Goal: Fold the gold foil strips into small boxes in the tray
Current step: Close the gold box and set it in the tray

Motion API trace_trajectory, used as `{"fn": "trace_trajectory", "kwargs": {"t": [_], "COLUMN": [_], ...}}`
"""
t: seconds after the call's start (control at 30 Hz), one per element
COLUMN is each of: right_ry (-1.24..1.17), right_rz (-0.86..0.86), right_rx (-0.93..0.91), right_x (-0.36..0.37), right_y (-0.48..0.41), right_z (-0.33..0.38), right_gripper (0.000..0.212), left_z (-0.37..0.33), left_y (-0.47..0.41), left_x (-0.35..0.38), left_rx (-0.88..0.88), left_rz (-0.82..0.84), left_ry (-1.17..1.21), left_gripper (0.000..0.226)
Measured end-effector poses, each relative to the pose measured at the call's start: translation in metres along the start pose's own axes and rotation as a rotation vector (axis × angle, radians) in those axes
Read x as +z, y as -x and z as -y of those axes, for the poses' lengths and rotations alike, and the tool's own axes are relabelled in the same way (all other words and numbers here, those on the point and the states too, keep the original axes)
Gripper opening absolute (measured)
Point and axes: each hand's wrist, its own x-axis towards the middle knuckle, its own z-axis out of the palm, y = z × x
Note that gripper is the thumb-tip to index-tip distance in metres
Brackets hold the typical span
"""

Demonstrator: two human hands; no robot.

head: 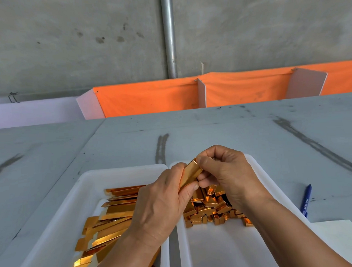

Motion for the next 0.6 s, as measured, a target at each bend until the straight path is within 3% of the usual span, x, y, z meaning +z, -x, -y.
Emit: {"fn": "trace_trajectory", "kwargs": {"t": [0.3,0.6], "right_ry": [-0.024,0.078], "right_rz": [0.003,0.046], "right_rx": [0.046,-0.086], "right_x": [-0.0008,-0.0048], "right_y": [-0.0004,0.0018], "right_z": [0.0011,0.0023], "right_gripper": [0.011,0.016], "left_z": [-0.0036,-0.0027], "left_y": [0.0000,0.0003], "left_x": [-0.0022,-0.0013], "left_rx": [0.027,-0.009], "left_rz": [-0.008,-0.001], "left_ry": [0.011,0.044], "left_gripper": [0.052,0.054]}}
